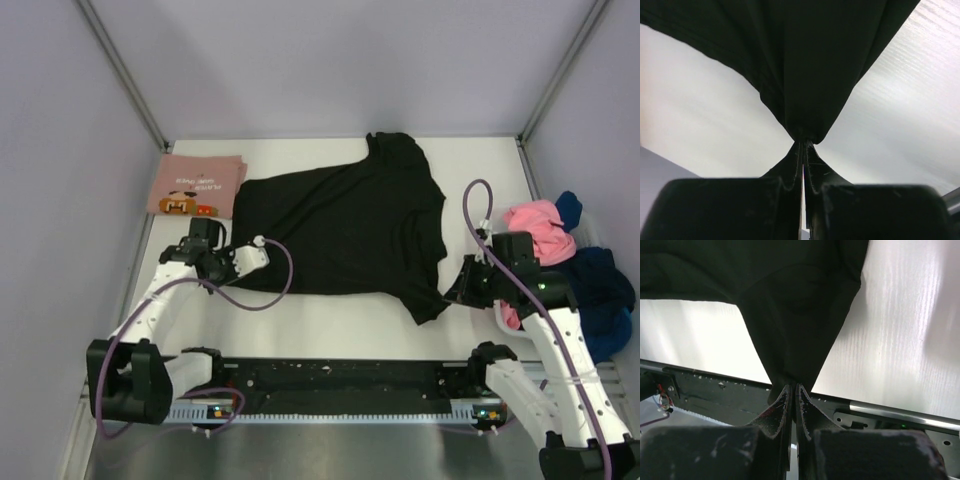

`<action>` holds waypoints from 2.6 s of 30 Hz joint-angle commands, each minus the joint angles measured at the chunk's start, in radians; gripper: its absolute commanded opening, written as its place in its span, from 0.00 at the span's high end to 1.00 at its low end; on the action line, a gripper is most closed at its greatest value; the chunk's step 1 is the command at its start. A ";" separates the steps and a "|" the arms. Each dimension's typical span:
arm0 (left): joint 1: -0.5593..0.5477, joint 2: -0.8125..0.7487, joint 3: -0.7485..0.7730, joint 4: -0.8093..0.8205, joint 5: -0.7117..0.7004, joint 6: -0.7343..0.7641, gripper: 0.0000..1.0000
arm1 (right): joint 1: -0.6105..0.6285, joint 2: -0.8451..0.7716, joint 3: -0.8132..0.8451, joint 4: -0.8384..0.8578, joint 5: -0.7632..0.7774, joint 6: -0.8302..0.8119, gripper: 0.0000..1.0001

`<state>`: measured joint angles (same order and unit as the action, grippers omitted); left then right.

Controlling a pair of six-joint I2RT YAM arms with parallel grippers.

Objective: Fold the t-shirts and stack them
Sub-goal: Flatten out the tshirt

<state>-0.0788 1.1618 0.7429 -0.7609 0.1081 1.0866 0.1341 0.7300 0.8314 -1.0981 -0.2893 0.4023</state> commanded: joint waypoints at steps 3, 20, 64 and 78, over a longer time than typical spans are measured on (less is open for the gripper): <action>0.034 -0.063 0.148 -0.028 -0.034 -0.098 1.00 | -0.011 0.016 0.179 0.001 0.108 -0.042 1.00; 0.059 -0.139 1.048 -0.420 -0.183 -0.312 1.00 | -0.007 -0.010 0.963 -0.086 0.326 -0.151 1.00; 0.040 0.257 1.072 0.335 -0.015 -0.357 1.00 | -0.208 0.408 1.055 0.702 0.118 -0.143 1.00; 0.043 -0.037 0.135 0.157 -0.099 -0.281 1.00 | -0.091 -0.230 -0.103 0.433 -0.108 0.266 1.00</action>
<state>-0.0422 1.2018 0.9897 -0.5552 0.0608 0.8070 -0.0257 0.6109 0.8005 -0.5106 -0.3519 0.5613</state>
